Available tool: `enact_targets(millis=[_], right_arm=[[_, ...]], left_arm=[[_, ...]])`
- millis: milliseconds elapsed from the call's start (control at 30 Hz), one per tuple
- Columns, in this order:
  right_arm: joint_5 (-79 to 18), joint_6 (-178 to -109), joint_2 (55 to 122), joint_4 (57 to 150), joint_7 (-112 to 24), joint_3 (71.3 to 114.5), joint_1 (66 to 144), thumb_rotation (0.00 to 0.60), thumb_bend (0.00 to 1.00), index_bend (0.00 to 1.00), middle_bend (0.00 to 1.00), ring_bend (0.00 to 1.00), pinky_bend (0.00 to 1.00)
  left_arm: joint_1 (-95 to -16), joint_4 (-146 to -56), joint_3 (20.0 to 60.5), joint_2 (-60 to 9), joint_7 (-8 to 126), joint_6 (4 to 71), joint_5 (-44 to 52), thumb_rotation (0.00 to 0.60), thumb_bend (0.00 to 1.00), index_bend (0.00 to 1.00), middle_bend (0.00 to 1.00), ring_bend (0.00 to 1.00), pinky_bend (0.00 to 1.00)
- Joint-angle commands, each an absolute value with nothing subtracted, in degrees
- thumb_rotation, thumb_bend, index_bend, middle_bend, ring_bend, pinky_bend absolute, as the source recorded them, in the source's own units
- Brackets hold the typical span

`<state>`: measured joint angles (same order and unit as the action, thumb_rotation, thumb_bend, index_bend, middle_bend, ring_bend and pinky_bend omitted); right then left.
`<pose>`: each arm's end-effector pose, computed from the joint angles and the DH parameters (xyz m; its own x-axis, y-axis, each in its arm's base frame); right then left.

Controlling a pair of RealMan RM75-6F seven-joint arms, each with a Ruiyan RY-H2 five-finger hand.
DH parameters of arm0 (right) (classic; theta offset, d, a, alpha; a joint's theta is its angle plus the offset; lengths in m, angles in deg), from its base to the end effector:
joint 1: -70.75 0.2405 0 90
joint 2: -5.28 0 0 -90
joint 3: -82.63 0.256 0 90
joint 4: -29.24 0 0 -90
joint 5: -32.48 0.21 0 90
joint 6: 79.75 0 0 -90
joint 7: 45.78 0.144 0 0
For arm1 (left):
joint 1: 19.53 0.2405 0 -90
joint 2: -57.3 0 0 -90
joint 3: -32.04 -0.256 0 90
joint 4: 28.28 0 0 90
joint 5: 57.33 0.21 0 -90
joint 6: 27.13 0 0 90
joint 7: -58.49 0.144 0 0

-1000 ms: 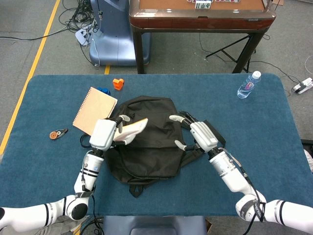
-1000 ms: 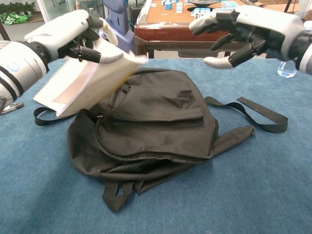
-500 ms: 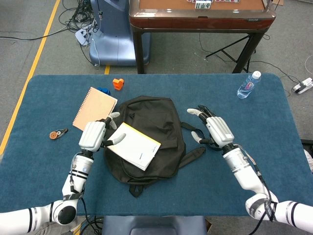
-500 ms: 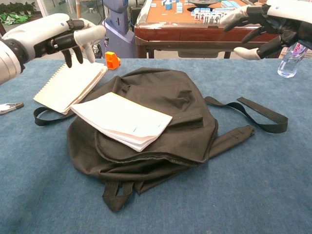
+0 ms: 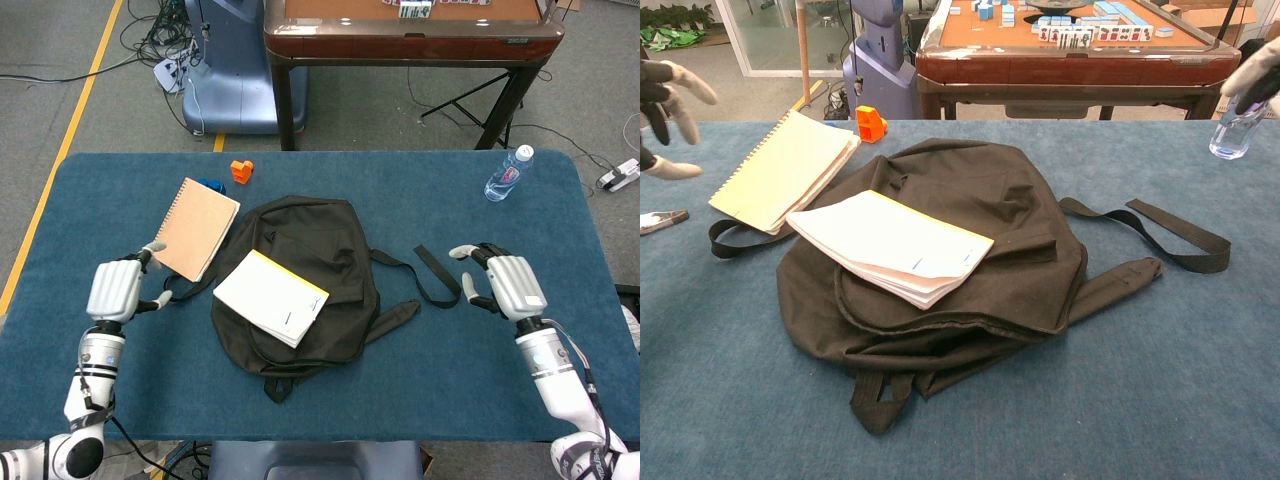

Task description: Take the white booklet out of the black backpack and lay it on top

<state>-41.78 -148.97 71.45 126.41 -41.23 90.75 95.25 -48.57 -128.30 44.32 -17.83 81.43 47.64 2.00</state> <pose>-0.2367 -0.2898 0.1234 0.1842 -0.1228 0.9752 -0.9747 -0.1504 0.1652 -0.2062 0.3104 0.0955 0.3638 0.0309 0.9310 0.9312 -0.0361 -0.3627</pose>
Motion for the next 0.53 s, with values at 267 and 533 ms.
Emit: enact_targets(millis=[267, 533], right_arm=[[-45.1, -156.1, 64.2, 129.8, -38.3, 84.7, 85.1, 0.600, 0.53, 0.33, 0.37, 0.27, 0.37], [-50.7, -164.7, 63.7, 128.1, -36.1, 82.1, 78.4, 0.600, 0.55, 0.34, 0.37, 0.28, 0.38]], left_arm=[[-40.3, -128.9, 39.2, -12.8, 76.1, 55.6, 9.8, 0.600, 0.22, 0.31, 0.44, 0.44, 0.46], [-33.9, -133.1, 35.1, -9.4, 74.6, 61.9, 15.8, 0.600, 0.22, 0.31, 0.44, 0.43, 0.42]])
